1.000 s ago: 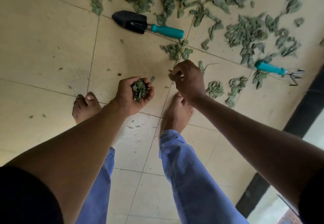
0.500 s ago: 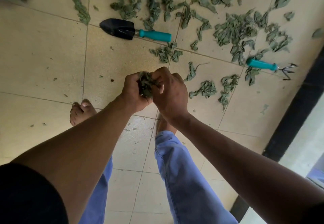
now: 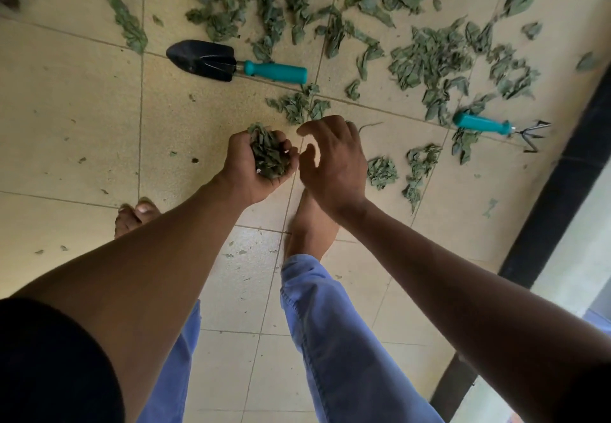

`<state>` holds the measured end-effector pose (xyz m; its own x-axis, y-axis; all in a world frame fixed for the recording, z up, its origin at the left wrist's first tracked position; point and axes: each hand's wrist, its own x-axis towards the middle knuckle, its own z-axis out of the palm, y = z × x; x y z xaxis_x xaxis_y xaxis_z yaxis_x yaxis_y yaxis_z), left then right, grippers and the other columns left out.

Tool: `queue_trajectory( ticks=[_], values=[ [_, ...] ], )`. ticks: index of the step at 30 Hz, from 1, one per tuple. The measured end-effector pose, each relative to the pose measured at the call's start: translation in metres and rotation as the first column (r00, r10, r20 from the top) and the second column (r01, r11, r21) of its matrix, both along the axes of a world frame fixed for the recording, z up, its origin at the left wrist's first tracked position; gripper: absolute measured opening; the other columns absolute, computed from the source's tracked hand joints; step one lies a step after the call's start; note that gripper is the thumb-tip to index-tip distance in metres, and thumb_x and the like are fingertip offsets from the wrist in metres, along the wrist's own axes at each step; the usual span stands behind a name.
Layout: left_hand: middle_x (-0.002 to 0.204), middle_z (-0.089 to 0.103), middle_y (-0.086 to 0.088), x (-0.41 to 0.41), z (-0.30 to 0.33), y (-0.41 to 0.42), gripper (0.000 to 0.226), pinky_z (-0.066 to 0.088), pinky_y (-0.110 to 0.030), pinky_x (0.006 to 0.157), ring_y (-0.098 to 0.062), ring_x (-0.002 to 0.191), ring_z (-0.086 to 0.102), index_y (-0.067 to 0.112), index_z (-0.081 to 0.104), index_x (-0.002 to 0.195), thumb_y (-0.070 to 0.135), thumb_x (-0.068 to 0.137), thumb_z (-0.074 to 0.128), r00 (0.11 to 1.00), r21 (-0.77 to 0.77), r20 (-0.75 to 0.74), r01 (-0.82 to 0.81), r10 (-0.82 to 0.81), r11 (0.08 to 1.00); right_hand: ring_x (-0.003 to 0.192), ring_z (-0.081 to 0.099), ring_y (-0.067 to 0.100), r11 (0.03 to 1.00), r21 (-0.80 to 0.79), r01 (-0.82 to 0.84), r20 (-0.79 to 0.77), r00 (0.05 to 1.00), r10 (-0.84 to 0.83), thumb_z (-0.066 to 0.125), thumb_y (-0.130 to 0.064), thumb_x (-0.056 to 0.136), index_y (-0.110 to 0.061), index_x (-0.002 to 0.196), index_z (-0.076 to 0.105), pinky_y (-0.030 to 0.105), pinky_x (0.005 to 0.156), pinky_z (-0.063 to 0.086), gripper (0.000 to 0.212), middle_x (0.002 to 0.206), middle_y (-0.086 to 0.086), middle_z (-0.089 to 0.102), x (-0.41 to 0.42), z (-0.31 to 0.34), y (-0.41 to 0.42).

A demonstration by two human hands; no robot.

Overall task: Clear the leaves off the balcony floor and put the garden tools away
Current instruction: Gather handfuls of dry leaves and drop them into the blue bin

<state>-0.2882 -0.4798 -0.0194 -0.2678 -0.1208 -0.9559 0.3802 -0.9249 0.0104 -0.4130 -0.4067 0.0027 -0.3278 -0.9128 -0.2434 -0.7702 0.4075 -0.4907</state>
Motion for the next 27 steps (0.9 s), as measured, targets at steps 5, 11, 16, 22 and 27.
queue_trajectory(
  ticks=[5, 11, 16, 22, 27],
  values=[
    [0.070, 0.061, -0.007, 0.011, -0.015, -0.005, 0.054, 0.054, -0.031, 0.073, -0.022, 0.065, 0.060, 0.009, 0.066, 0.060, 0.023, 0.099, 0.031, 1.000, 0.005, 0.027, -0.008, 0.008, 1.000, 0.128, 0.048, 0.032, 0.954, 0.218, -0.206, -0.123, 0.964, 0.236, 0.065, -0.011, 0.088, -0.020, 0.140, 0.057, 0.040, 0.085, 0.059, 0.053, 0.144, 0.011, 0.051, -0.016, -0.050, -0.028],
    [0.077, 0.060, -0.008, 0.036, -0.026, -0.003, 0.040, 0.058, -0.031, 0.070, -0.023, 0.074, 0.058, 0.010, 0.061, 0.074, 0.024, 0.099, 0.033, 0.998, 0.018, 0.056, -0.011, 0.009, 1.000, 0.119, 0.048, 0.036, 0.899, 0.258, -0.353, -0.240, 0.878, 0.414, 0.063, -0.010, 0.094, -0.020, 0.133, 0.056, 0.041, 0.080, 0.058, 0.041, 0.140, 0.017, 0.045, -0.009, -0.078, -0.052],
    [0.074, 0.061, -0.009, 0.051, -0.025, 0.002, 0.044, 0.059, -0.031, 0.070, -0.024, 0.071, 0.061, 0.008, 0.063, 0.071, 0.024, 0.099, 0.032, 0.997, 0.043, 0.076, -0.011, 0.008, 0.999, 0.106, 0.054, 0.035, 0.907, 0.231, -0.352, -0.129, 0.913, 0.387, 0.060, 0.003, 0.092, -0.008, 0.115, 0.066, 0.042, 0.069, 0.055, 0.026, 0.119, 0.017, 0.055, -0.011, -0.078, -0.047],
    [0.078, 0.063, -0.010, 0.050, -0.013, 0.005, 0.045, 0.060, -0.034, 0.074, -0.024, 0.075, 0.063, 0.006, 0.067, 0.074, 0.023, 0.099, 0.034, 0.998, 0.051, 0.070, -0.001, -0.002, 0.999, 0.079, 0.058, 0.002, 0.995, 0.100, -0.028, 0.209, 0.978, 0.007, 0.068, -0.001, 0.083, -0.015, 0.087, 0.078, 0.005, 0.070, 0.040, 0.017, 0.091, -0.003, 0.073, 0.001, -0.039, -0.037],
    [0.081, 0.073, -0.008, 0.039, 0.008, 0.001, 0.049, 0.059, -0.027, 0.064, -0.019, 0.075, 0.072, 0.010, 0.071, 0.077, 0.023, 0.104, 0.032, 0.993, -0.023, 0.063, 0.097, -0.096, 0.995, 0.085, 0.068, 0.011, 1.000, 0.006, -0.005, 0.447, 0.895, 0.001, 0.067, -0.009, 0.091, -0.012, 0.099, 0.078, 0.034, 0.076, 0.059, 0.014, 0.095, -0.001, 0.074, 0.042, 0.028, -0.026]
  ],
)
